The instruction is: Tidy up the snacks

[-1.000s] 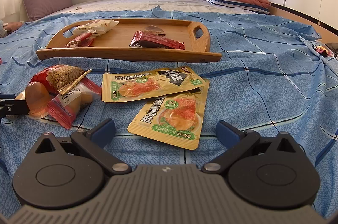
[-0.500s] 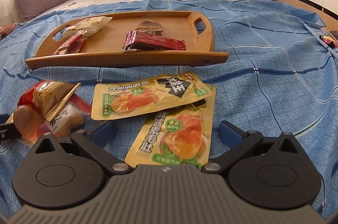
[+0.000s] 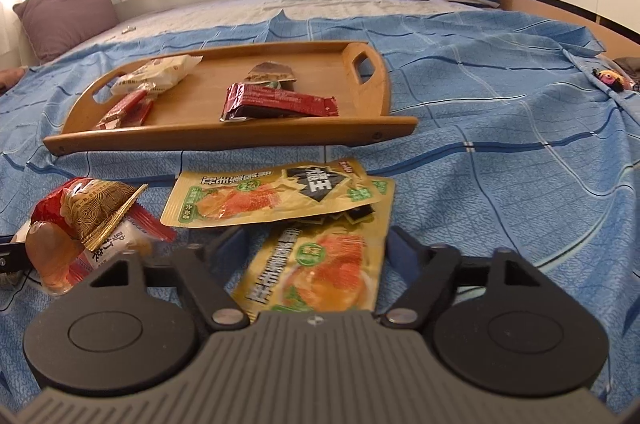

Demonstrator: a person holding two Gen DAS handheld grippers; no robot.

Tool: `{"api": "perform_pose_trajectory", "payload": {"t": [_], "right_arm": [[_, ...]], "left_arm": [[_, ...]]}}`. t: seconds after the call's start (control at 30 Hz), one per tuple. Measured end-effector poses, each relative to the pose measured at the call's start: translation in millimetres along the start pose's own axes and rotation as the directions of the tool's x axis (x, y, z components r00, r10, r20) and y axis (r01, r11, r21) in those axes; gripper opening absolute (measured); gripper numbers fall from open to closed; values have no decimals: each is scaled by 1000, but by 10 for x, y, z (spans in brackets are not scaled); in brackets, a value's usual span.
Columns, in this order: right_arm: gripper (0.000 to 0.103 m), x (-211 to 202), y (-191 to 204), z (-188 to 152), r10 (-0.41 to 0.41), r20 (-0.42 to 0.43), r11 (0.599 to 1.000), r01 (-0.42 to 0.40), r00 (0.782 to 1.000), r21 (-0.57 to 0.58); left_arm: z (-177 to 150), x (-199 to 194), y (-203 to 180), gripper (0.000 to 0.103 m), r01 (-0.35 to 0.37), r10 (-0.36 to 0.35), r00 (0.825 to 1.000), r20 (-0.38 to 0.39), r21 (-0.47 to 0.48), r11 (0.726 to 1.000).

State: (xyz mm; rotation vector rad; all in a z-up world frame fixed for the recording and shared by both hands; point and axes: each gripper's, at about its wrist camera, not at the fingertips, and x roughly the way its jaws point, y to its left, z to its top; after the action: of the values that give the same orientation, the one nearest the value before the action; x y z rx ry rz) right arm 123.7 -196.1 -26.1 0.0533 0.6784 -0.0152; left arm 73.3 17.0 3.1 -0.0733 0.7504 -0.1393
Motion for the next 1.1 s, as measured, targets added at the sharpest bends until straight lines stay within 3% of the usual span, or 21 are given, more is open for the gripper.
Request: {"api": "perform_pose_trajectory", "payload": {"t": [0.2, 0.37, 0.53, 0.7, 0.87, 1.1], "right_arm": [[68, -141, -58, -57, 22, 19, 1000, -22, 1000, 9], [68, -325, -19, -127, 89, 17, 996, -89, 996, 2], [69, -516, 145, -248, 145, 4, 986, -144, 989, -81], [78, -505, 250, -321, 98, 3, 987, -97, 995, -127], [86, -421, 243, -277, 58, 28, 997, -56, 998, -56], [87, -249, 337, -277, 2, 7, 998, -2, 1000, -58]], "left_arm": [[-16, -59, -23, 21, 7, -7, 1000, 3, 6, 1000], [-13, -144, -30, 21, 3, -3, 1000, 19, 10, 1000], [-17, -209, -52, 21, -2, 1, 999, 35, 28, 1000], [-59, -195, -56, 21, -12, 11, 1000, 27, 25, 1000], [-72, -176, -52, 21, -17, 17, 1000, 22, 23, 1000], [-92, -87, -13, 24, -27, 27, 1000, 15, 12, 1000]]}}
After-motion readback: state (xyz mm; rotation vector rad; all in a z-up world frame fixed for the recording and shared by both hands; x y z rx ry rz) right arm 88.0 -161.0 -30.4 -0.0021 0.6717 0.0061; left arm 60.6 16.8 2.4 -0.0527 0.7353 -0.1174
